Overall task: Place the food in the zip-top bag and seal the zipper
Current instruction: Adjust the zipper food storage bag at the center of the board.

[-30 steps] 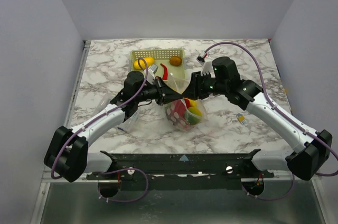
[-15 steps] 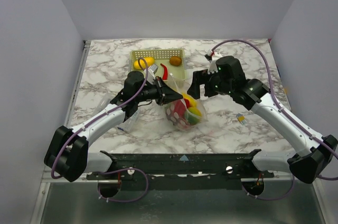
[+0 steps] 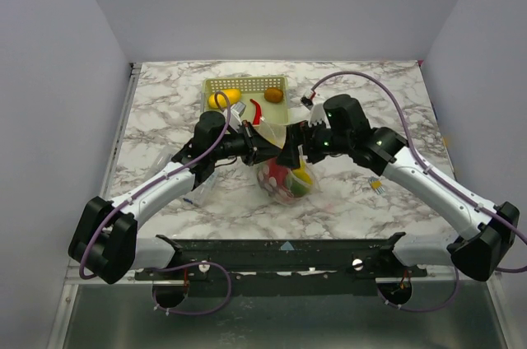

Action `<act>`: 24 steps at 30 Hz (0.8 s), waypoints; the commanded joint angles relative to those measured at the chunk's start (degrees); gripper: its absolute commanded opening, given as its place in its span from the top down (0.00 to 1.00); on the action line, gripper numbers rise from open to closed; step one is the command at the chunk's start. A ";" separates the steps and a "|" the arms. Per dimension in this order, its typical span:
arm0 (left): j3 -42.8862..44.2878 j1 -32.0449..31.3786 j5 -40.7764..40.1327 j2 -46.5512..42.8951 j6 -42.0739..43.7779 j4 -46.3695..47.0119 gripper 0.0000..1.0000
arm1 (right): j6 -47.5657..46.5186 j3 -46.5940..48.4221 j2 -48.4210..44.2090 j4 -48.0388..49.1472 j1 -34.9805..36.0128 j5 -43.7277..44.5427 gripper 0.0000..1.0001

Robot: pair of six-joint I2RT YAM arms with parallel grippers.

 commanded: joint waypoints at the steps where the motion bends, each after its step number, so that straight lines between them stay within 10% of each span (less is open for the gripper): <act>1: 1.96 -0.02 -1.49 -1.32 0.01 -0.65 1.00 | -0.95 2.37 2.73 -1.16 3.97 6.68 0.04; 13: -0.48 0.23 0.14 -2.11 -1.25 5.35 1.00 | -8.70 -3.17 2.56 5.71 12.89 38.71 0.30; 20: -4.60 2.51 0.70 -6.70 2.53 8.88 0.74 | -13.98 -5.19 2.27 10.96 12.86 33.84 1.00; 24: -6.08 5.34 -0.81 -15.10 16.73 2.72 0.50 | -18.20 -4.25 1.96 10.73 12.35 32.37 1.00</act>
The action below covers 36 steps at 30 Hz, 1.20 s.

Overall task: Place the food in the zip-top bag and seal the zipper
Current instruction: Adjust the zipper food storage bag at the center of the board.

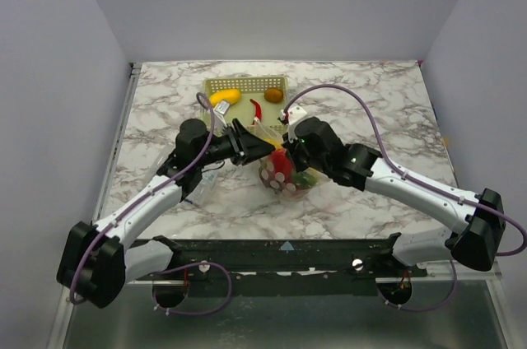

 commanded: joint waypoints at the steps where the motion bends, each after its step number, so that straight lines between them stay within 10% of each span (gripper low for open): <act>1: -0.47 2.99 -2.24 -10.39 20.68 -7.22 0.46 | -6.29 -0.14 -2.17 3.70 -1.20 0.10 1.00; 9: 2.30 4.79 -9.71 -12.14 50.37 -21.76 0.29 | -16.71 -7.48 -12.08 11.15 -5.63 -11.00 1.00; 16: -11.37 5.89 -10.94 -14.33 56.92 11.24 0.16 | -17.25 -6.59 -12.87 8.96 -8.07 -18.06 1.00; 27: -9.36 10.74 13.29 -2.31 65.26 19.40 0.27 | -16.53 -5.31 -9.53 5.31 -8.85 -22.72 1.00; 36: -5.90 11.53 32.78 7.36 51.95 35.24 0.31 | -16.42 -4.83 -8.86 4.73 -8.99 -22.59 1.00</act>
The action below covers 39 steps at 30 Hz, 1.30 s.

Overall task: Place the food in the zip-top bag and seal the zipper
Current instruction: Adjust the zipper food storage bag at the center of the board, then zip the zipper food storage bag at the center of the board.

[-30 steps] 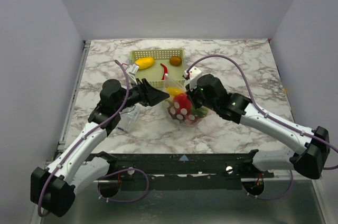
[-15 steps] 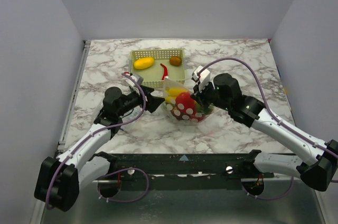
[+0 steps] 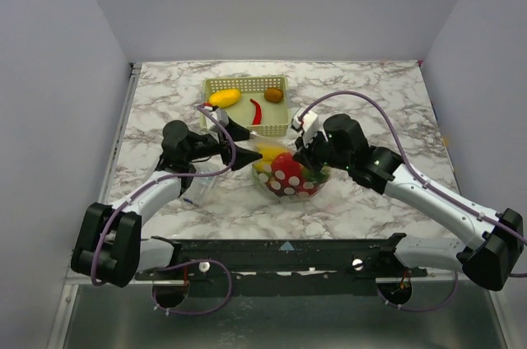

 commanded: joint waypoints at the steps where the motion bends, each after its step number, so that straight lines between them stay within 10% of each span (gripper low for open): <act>1: 0.04 0.21 12.10 3.74 -5.59 10.92 0.33 | -0.36 2.30 -0.42 0.62 -0.34 -1.27 1.00; 11: 2.24 0.30 11.10 6.78 -5.68 9.95 0.87 | 0.79 3.02 0.30 0.54 -0.36 0.23 0.99; 13: 2.64 0.30 11.17 6.79 -5.08 8.72 1.00 | 1.77 4.17 0.96 -0.28 -0.35 1.33 0.85; 18: 2.68 0.35 10.55 6.55 -5.40 9.14 1.00 | 2.03 9.14 3.68 -3.18 -0.30 -4.90 0.44; 39: 5.74 0.30 11.61 10.58 -12.37 9.07 1.00 | 0.53 25.37 19.82 0.99 3.94 -10.59 0.46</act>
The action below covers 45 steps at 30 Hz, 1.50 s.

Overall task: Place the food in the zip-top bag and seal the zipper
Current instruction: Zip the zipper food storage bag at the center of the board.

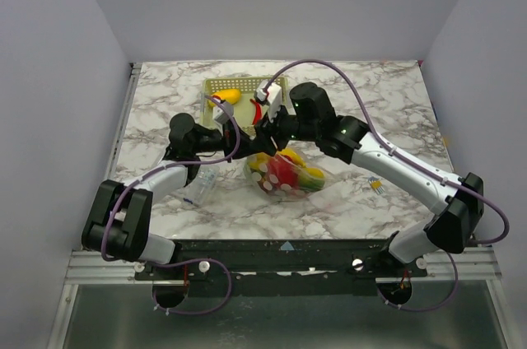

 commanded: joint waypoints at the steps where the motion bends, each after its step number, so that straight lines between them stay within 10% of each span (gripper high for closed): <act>1: 2.21 0.34 2.37 1.04 -1.35 1.62 1.00 | -1.24 2.80 1.89 0.87 0.90 -0.84 0.47; 17: 1.64 0.78 1.76 0.84 -0.74 1.14 1.00 | -2.27 3.01 3.05 0.83 1.08 2.68 1.00; 31: -1.65 3.70 2.73 4.16 -13.54 21.70 1.00 | -1.71 -3.35 -2.60 0.22 -0.15 3.63 1.00; 45: -0.64 4.30 -2.55 -0.18 0.74 0.96 1.00 | -0.37 -9.10 -9.56 -0.86 -1.26 4.66 1.00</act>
